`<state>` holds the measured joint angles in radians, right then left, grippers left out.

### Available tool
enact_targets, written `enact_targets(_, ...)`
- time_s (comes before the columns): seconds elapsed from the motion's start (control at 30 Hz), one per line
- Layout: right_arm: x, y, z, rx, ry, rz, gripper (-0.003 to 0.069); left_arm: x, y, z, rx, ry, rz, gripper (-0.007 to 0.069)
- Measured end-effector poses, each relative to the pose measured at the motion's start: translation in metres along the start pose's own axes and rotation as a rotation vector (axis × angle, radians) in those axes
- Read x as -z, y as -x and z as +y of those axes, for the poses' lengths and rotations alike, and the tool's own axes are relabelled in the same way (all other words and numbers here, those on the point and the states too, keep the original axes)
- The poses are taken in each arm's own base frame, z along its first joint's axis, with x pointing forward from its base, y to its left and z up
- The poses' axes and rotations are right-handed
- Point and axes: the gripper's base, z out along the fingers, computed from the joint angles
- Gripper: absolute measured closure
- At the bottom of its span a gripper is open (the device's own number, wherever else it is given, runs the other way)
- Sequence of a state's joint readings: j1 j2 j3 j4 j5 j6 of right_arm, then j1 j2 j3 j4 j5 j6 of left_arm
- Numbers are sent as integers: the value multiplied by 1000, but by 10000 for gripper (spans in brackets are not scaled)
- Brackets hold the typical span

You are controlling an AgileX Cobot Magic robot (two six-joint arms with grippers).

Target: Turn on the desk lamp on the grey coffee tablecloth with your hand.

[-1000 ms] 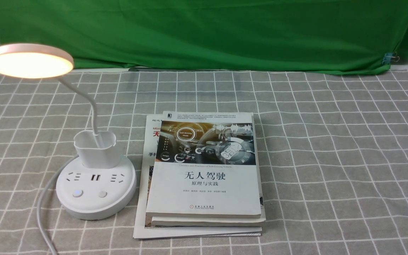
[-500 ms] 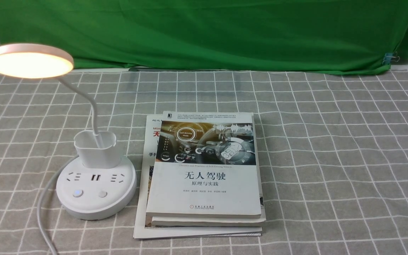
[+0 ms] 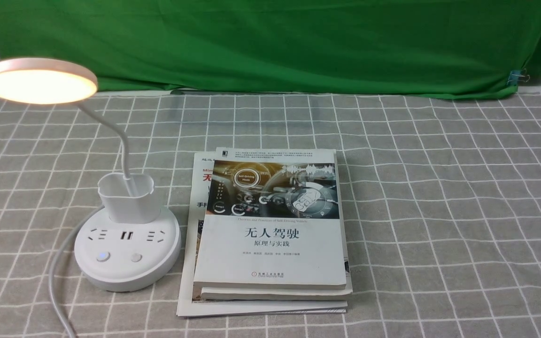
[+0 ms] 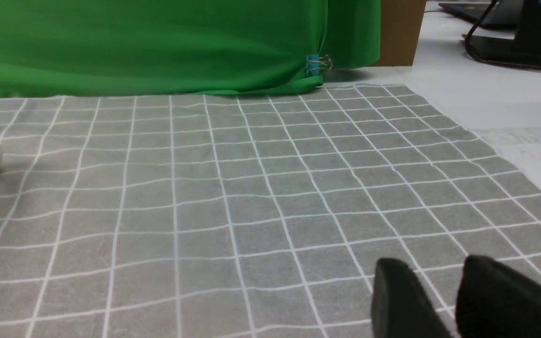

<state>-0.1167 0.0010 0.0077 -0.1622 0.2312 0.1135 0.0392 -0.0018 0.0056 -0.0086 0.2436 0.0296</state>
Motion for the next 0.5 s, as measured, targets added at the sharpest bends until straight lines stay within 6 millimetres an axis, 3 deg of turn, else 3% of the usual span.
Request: enact_targets(0.5, 0, 0, 0, -1, 0, 0, 414, 0, 2, 0, 22, -3, -21, 606)
